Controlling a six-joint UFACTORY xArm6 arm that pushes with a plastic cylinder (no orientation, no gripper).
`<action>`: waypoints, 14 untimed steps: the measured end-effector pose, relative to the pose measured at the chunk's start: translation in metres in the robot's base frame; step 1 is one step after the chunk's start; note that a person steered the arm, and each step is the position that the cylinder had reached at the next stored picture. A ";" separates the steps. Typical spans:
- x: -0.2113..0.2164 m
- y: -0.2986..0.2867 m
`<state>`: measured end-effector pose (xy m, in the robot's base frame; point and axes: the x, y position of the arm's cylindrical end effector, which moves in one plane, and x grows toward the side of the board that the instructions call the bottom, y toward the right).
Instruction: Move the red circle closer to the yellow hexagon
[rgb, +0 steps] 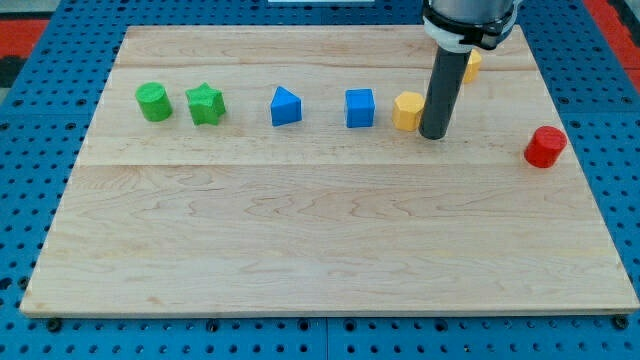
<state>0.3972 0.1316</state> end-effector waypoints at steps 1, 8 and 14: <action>-0.001 0.005; 0.050 0.118; -0.003 0.063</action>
<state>0.3945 0.1943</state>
